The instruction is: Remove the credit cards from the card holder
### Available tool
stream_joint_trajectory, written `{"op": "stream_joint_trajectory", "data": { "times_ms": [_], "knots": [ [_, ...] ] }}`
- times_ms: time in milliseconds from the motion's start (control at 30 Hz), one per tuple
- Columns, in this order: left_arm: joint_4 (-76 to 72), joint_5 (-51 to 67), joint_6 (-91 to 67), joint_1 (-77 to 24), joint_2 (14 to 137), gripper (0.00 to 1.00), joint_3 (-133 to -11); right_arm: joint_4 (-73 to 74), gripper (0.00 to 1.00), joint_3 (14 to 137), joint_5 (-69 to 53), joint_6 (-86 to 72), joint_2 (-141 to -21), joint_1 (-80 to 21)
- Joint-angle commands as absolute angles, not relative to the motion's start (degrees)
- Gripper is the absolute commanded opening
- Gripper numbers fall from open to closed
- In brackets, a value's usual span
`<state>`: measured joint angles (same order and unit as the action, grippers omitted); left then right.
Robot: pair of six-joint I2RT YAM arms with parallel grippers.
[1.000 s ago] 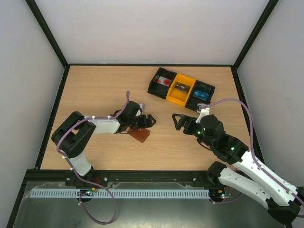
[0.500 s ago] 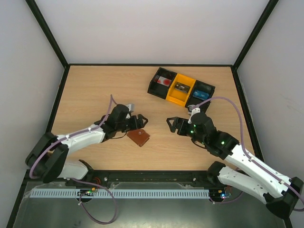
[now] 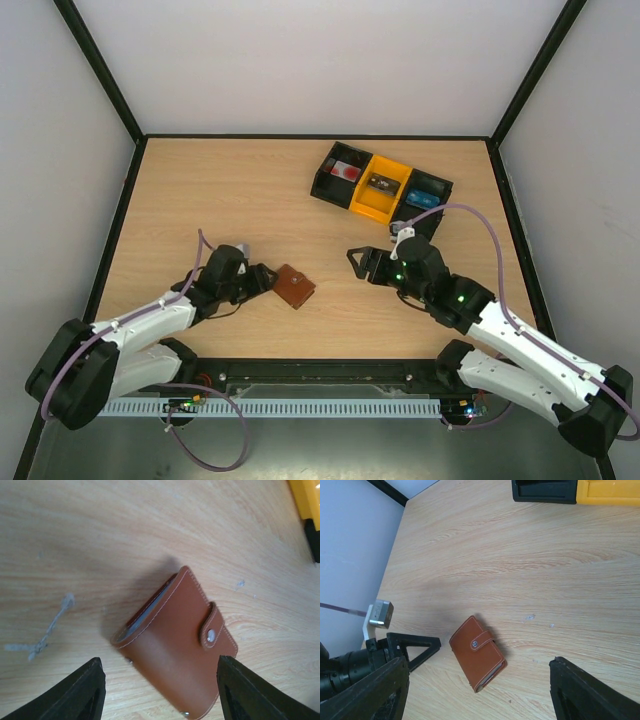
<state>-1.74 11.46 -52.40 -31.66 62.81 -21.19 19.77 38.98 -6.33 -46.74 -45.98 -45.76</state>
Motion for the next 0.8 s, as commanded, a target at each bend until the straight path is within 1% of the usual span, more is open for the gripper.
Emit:
{"op": "stream_joint_trajectory", "data": {
  "times_ms": [0,267,400,567,633,700,767],
  "knots": [
    [-4.92,13.00,-55.60,-31.54,63.72,0.62,-18.88,16.79,0.75,37.07,-6.84,-48.54,-45.15,-45.49],
    [-9.29,14.03,-56.15,-31.51,69.32,0.59,-18.33,17.58,0.71,37.61,-7.12,-48.70,-45.88,-45.45],
    [-11.36,15.01,-55.89,-31.61,73.13,0.58,-18.75,17.35,0.67,37.46,-7.25,-49.06,-46.34,-45.52],
    [-13.53,15.19,-55.67,-31.91,77.20,0.53,-19.61,14.65,0.61,37.30,-10.06,-50.18,-47.92,-45.50],
    [-14.79,15.28,-55.75,-32.00,78.42,0.50,-19.67,13.79,0.57,37.23,-10.62,-50.56,-48.80,-45.47],
    [-15.89,15.77,-55.68,-32.05,79.82,0.44,-19.86,12.50,0.54,36.69,-11.35,-51.26,-49.90,-45.55],
    [-17.08,16.88,-55.12,-32.03,80.90,0.36,-20.21,10.99,0.50,36.04,-12.31,-52.11,-51.29,-45.64]
  ]
}}
